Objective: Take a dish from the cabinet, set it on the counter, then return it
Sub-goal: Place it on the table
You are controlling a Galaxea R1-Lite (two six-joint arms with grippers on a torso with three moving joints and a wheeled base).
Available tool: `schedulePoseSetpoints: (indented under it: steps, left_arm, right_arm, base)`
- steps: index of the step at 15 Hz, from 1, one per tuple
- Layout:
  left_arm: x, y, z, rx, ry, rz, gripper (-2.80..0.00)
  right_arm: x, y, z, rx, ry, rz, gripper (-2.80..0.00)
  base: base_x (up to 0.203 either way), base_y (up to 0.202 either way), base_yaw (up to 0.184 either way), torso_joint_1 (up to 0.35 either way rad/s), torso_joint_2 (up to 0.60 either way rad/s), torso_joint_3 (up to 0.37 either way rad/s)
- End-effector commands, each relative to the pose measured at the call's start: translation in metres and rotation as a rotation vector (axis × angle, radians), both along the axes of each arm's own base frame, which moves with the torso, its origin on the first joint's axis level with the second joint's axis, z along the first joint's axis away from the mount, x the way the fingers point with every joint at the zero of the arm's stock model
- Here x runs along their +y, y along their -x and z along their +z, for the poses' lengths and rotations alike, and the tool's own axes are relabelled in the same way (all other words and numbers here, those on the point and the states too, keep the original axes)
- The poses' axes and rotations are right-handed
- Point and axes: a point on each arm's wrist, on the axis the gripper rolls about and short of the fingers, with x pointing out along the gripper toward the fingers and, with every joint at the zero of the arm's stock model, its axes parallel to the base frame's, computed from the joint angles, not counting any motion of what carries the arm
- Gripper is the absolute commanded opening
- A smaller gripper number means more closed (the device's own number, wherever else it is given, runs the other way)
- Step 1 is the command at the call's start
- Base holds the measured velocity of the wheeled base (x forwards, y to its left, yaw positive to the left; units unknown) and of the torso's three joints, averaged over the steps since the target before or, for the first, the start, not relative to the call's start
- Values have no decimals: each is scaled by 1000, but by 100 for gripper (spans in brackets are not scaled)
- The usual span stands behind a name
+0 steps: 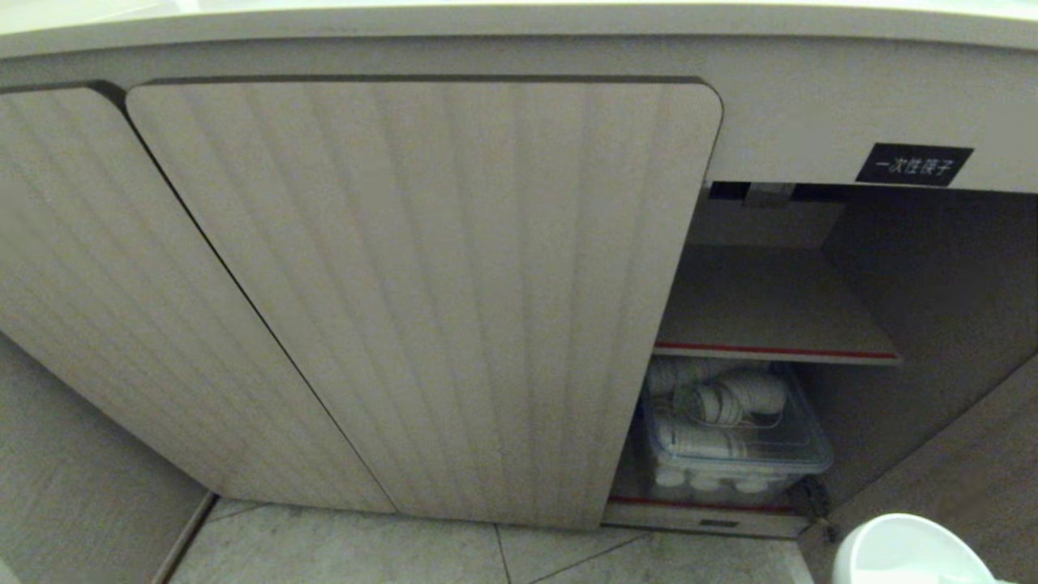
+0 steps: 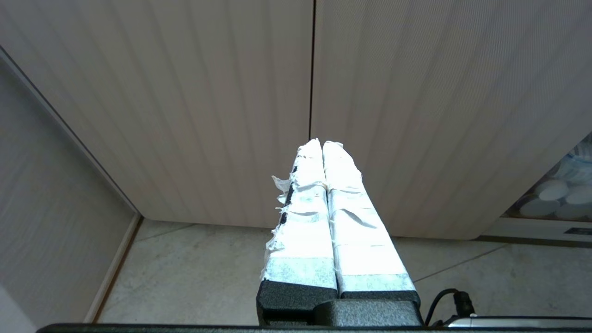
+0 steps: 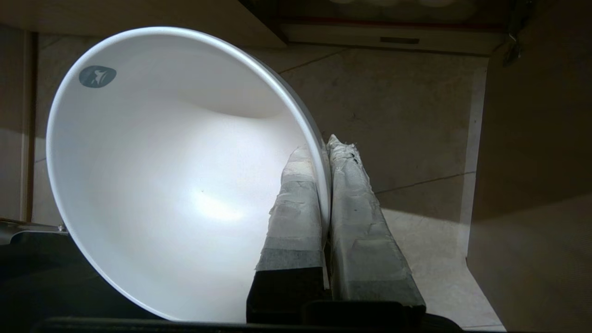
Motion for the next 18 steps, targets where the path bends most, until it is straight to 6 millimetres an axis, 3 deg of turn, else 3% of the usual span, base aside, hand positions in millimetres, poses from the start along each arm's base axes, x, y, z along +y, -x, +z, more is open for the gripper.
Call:
schedulePoseSetpoints:
  steps: [1, 18]
  left_arm:
    - [0, 0, 0, -2, 1, -1, -280]
    - [0, 0, 0, 0, 1, -1, -280]
  right_arm:
    - [0, 8, 0, 1, 0, 8, -280]
    - [2, 10, 0, 6, 3, 54, -280]
  base:
    - [0, 0, 0, 0, 0, 0]
    - [0, 0, 0, 0, 0, 0]
